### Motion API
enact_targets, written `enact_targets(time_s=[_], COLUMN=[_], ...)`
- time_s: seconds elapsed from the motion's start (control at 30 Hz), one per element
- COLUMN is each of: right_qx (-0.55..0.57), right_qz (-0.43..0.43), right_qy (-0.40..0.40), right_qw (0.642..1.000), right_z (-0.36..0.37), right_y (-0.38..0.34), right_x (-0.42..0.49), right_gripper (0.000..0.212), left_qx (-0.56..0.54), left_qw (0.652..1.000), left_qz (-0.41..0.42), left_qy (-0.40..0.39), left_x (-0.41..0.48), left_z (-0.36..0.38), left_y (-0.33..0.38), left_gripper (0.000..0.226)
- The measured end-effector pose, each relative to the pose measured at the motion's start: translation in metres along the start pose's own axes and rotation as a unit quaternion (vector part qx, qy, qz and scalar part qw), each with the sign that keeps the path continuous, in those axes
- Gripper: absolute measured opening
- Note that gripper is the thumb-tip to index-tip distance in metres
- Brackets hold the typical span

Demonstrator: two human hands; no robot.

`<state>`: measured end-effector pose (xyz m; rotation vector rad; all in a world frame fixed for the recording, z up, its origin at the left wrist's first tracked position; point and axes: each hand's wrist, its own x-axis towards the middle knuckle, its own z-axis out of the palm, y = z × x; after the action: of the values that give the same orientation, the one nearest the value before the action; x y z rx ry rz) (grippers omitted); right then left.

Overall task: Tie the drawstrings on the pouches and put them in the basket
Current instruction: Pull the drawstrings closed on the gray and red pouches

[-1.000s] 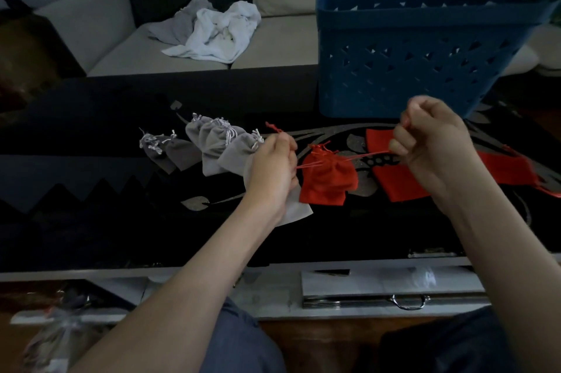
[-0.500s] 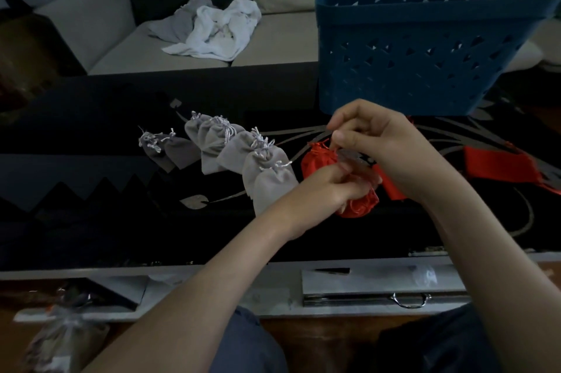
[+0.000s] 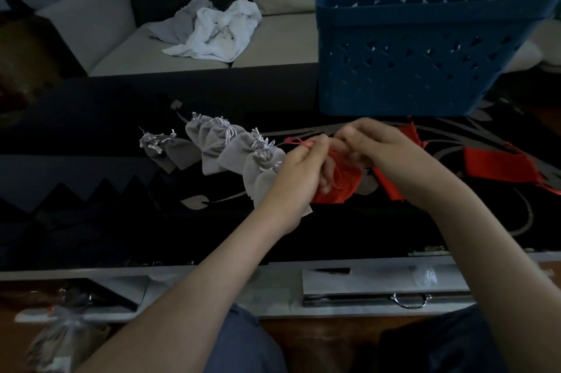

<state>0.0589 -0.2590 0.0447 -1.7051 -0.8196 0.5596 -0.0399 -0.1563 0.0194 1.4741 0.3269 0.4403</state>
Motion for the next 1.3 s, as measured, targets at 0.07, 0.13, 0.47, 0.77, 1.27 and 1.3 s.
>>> enact_targets(time_s=[0.07,0.13,0.47,0.77,1.27,1.3], right_qx=[-0.022,-0.017,0.029,0.103,0.089,0.090], right_qz=[0.027,0.047,0.010,-0.011,0.018,0.014], right_qy=[-0.046,-0.080,-0.059,-0.027,-0.020,-0.006], right_qw=[0.998,0.996,0.998,0.994,0.996,0.996], right_z=[-0.001,-0.001,0.002,0.001,0.009,0.009], right_y=[0.002,0.002,-0.005,-0.002,0.000,0.000], right_x=[-0.003,-0.005,-0.008,-0.005,-0.003,-0.003], right_gripper=[0.027,0.031,0.021,0.028,0.027,0.028], left_qx=[-0.025,-0.037,-0.008,-0.070,0.135,0.207], left_qw=[1.000,0.999,0.999,0.996,0.988,0.973], left_qz=[0.014,0.023,-0.005,-0.041,0.053,0.086], left_qy=[0.012,0.018,0.035,0.038,0.050,0.053], left_x=[0.002,0.002,0.002,0.003,0.004,0.004], left_z=[-0.001,-0.001,-0.003,-0.006,-0.020,-0.020], left_y=[-0.001,-0.001,0.001,0.002,0.001,0.001], left_gripper=[0.039,0.034,0.034,0.037,0.015,0.013])
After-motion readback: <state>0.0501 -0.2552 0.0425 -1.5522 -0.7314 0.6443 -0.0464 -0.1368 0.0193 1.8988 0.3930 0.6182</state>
